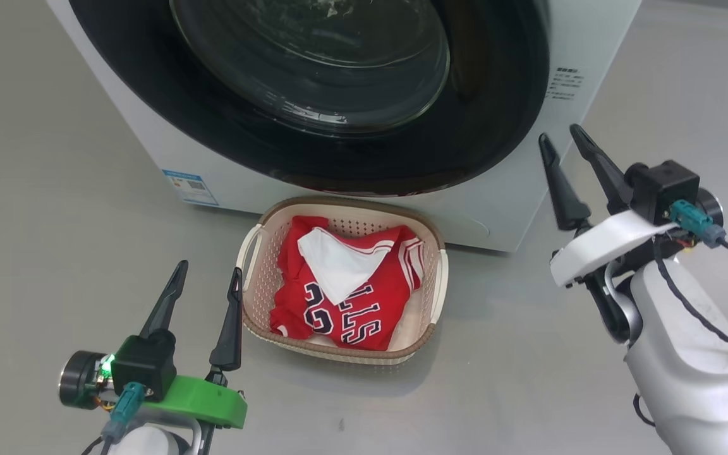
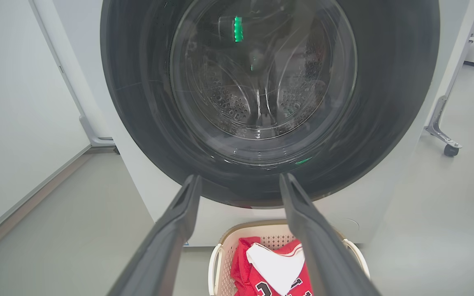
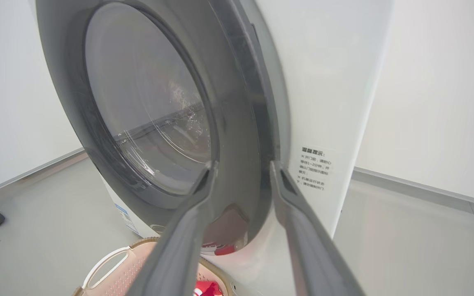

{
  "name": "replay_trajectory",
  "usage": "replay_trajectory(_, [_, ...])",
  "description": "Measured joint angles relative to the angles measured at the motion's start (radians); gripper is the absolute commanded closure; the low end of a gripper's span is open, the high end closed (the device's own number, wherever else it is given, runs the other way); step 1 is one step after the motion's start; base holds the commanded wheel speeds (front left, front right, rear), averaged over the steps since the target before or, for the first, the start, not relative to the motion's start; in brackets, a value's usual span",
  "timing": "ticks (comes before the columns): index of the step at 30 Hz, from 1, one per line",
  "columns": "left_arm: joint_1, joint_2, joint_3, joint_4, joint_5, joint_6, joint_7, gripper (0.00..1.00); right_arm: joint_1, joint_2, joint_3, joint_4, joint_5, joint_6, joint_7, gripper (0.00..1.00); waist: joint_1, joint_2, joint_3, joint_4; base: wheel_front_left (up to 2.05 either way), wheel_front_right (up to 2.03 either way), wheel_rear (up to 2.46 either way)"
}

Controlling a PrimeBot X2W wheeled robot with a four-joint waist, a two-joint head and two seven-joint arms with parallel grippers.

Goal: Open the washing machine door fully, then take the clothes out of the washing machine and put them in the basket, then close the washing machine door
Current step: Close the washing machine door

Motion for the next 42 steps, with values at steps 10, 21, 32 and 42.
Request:
replay_trajectory(10, [0.035, 0.023, 0.010, 0.013, 0.000, -0.003, 0.000, 0.00, 0.163, 0.027, -0.046, -0.002, 0.039, -0.044, -0.009, 0.00, 0.0000, 0.0000, -0.090, -0.086, 0.00, 0.00, 0.00])
replay_trajectory(21, [0.064, 0.026, -0.001, 0.017, 0.000, -0.003, 0.012, 0.00, 0.326, 0.027, -0.071, -0.055, 0.048, -0.086, -0.012, 0.00, 0.0000, 0.0000, -0.160, -0.157, 0.00, 0.00, 0.00])
replay_trajectory(32, [0.087, 0.029, -0.015, 0.015, 0.000, -0.011, 0.028, 0.00, 0.447, 0.022, -0.098, -0.146, 0.048, -0.125, -0.016, 0.00, 0.0000, 0.0000, -0.199, -0.195, 0.00, 0.00, 0.00])
replay_trajectory(42, [0.116, 0.030, -0.017, 0.015, -0.003, -0.011, 0.039, 0.00, 0.544, 0.025, -0.100, -0.212, 0.048, -0.151, -0.016, 0.00, 0.0000, 0.0000, -0.232, -0.208, 0.00, 0.00, 0.00])
